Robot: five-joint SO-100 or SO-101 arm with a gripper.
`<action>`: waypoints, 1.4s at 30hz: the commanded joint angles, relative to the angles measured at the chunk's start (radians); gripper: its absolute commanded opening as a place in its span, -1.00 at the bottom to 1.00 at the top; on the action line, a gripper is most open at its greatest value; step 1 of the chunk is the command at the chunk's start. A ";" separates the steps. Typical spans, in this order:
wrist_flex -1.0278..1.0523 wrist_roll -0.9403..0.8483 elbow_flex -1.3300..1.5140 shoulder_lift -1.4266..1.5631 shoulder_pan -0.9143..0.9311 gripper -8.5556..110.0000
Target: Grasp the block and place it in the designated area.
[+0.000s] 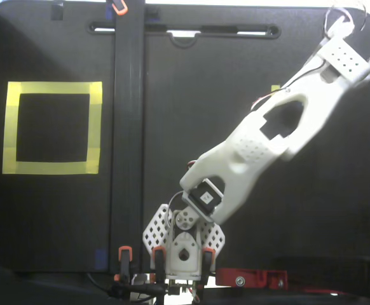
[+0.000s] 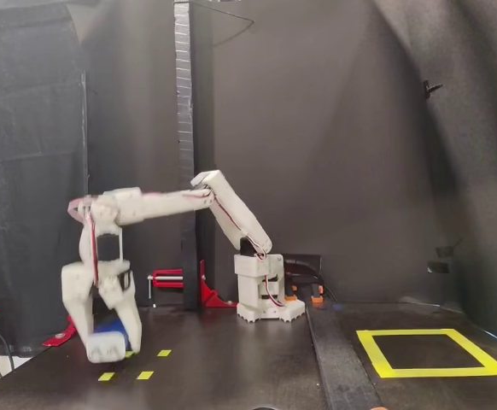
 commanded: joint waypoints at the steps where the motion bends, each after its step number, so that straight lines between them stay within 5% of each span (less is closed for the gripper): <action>1: 0.043 0.012 -0.023 0.126 -0.012 -0.54; 23: 0.156 0.081 -0.008 0.273 -0.049 -0.55; 30: -0.035 0.216 0.270 0.393 -0.147 -0.55; 42: 0.061 0.476 0.273 0.422 -0.383 -0.55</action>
